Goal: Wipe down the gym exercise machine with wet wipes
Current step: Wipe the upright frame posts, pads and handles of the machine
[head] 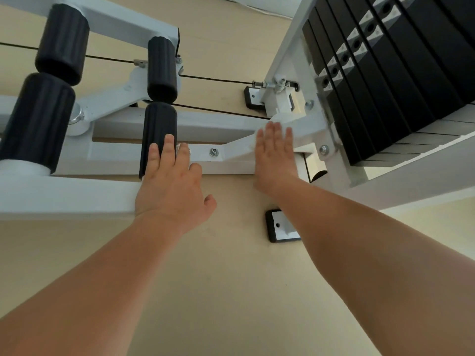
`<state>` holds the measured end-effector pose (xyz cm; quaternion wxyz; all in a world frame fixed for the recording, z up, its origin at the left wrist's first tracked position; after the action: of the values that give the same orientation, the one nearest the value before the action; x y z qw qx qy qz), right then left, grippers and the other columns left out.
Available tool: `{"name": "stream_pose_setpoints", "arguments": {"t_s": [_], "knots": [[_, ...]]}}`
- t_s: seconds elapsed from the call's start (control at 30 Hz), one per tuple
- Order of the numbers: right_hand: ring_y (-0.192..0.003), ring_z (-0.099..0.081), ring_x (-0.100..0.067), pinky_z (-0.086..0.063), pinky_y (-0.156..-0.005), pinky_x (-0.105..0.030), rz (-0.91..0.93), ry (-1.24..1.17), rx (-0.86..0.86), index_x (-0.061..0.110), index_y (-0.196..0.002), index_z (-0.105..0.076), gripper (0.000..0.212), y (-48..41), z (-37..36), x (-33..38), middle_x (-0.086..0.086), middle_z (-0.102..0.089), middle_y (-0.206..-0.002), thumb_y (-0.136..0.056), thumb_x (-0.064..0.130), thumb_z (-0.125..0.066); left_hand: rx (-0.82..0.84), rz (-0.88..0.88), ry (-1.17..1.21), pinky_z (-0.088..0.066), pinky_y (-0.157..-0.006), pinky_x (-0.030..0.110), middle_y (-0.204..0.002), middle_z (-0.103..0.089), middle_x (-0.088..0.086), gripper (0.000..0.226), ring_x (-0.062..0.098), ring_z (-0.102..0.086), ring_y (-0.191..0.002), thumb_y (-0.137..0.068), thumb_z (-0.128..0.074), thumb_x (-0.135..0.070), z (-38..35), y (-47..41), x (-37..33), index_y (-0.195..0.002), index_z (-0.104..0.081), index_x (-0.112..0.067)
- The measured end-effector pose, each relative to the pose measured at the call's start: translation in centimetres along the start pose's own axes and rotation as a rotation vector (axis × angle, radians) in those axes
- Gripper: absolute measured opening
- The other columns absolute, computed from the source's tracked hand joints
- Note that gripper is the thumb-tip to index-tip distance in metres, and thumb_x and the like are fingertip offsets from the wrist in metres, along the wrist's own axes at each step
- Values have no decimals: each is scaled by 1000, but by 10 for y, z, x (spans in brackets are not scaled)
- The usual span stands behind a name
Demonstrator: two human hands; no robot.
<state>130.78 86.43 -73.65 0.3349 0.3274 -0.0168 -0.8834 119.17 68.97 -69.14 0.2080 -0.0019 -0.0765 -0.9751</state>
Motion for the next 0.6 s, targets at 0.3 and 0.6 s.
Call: {"name": "stream_pose_setpoints", "arguments": {"t_s": [0.3,0.6], "knots": [[-155,23,-38,13,-123,-60,272,35,-23,3,-160,18,95,1,0,67,-22,23,-167,-97,33,-46,3,33,34,3,-125,56,-166,-21,10,70,33,7,-156,-87,-38,-62,3,2,3,-140,-54,-17],[-150,36,-29,18,-125,-48,155,-364,38,6,-157,25,105,51,-50,52,-14,38,-163,-96,41,-53,4,28,-19,-2,-124,58,-162,-29,11,68,36,2,-155,-88,-38,-59,3,-4,2,-138,-56,-17]]}}
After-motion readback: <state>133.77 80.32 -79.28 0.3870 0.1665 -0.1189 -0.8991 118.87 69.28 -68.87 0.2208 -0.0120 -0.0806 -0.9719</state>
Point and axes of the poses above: each hand's wrist, its own y-axis away from the middle knuckle, its own z-axis out of the back of the hand, x = y × z, the point moved 10 cm from there along -y, towards the middle knuckle
